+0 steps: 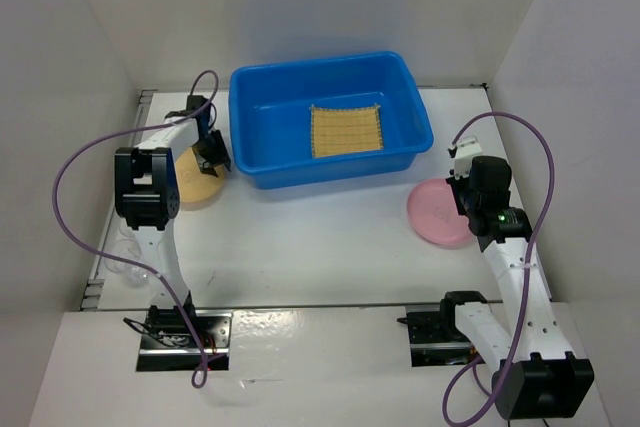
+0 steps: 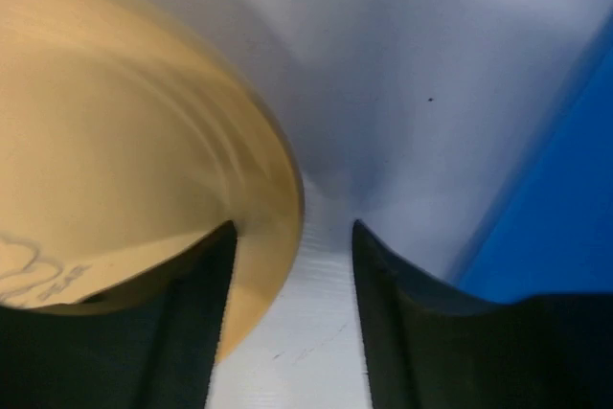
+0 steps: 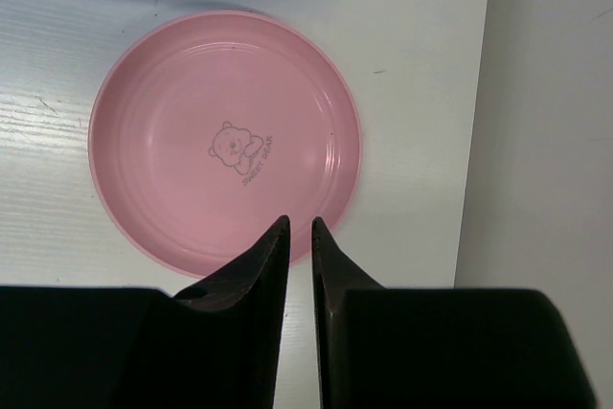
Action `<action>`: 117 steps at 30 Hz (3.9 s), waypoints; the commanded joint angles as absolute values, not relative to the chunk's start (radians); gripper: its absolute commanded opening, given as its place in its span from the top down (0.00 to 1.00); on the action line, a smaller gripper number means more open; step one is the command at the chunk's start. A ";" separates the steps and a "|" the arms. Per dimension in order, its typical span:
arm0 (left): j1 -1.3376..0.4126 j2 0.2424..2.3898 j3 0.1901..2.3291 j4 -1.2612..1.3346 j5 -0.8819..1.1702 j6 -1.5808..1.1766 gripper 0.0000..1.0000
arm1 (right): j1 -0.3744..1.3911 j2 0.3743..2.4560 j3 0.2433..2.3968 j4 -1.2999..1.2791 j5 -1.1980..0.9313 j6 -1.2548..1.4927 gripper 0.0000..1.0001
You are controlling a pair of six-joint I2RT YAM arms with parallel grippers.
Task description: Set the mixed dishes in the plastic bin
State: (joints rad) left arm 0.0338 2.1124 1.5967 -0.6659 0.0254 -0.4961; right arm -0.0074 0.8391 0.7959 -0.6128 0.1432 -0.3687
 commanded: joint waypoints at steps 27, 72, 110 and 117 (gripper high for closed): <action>0.029 2.160 1.829 -0.838 -0.104 -0.404 1.00 | -0.014 0.839 0.796 -0.561 0.152 -0.373 0.79; -0.028 2.200 2.187 -1.093 -0.359 -0.393 1.00 | -0.014 0.839 0.796 -0.561 0.152 -0.373 0.79; -0.630 2.623 2.948 -1.034 -0.242 -0.302 1.00 | -0.014 0.830 0.787 -0.561 0.152 -0.373 0.79; -0.630 2.712 3.003 -0.908 -0.253 -0.247 1.00 | -0.014 0.877 0.787 -0.561 0.152 -0.373 0.79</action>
State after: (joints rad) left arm -0.6369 2.6888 2.9414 -1.0218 -0.2188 -0.3077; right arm -0.0074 0.8604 0.7910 -0.6125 0.1436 -0.3691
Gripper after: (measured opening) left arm 0.030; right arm 0.209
